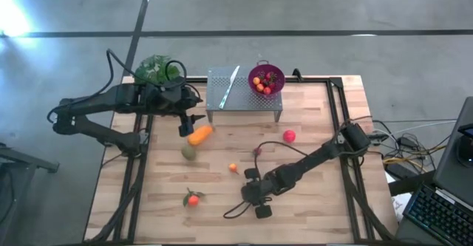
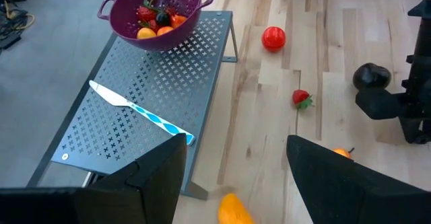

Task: Pick & Place Fruit
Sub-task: Put the blackberry into the violet strainer bowl on the shelf

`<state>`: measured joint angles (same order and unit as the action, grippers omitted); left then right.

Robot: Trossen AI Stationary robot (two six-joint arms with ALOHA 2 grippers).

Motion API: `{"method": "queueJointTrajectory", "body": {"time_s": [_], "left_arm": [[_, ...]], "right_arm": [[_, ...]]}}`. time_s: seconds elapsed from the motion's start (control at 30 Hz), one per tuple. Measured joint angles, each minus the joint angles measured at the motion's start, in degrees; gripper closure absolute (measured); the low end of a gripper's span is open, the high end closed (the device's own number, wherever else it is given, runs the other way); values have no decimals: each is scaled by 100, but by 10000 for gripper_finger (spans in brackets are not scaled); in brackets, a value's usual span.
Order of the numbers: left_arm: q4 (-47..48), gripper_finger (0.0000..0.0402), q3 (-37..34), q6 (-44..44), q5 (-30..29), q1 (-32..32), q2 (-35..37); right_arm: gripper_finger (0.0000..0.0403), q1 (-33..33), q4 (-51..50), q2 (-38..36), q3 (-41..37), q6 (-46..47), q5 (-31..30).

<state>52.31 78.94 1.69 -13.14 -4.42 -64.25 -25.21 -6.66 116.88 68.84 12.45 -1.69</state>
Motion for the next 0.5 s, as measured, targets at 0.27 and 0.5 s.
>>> {"method": "queueJointTrajectory", "body": {"time_s": [0.27, 0.5], "left_arm": [[0, 140, 0, 0, 6, 2, 0], [1, 140, 0, -80, 4, 0, 0]], "right_arm": [[295, 5, -35, -55, -7, -53, 55], [309, 133, -379, -621, -11, -255, 113]]}}
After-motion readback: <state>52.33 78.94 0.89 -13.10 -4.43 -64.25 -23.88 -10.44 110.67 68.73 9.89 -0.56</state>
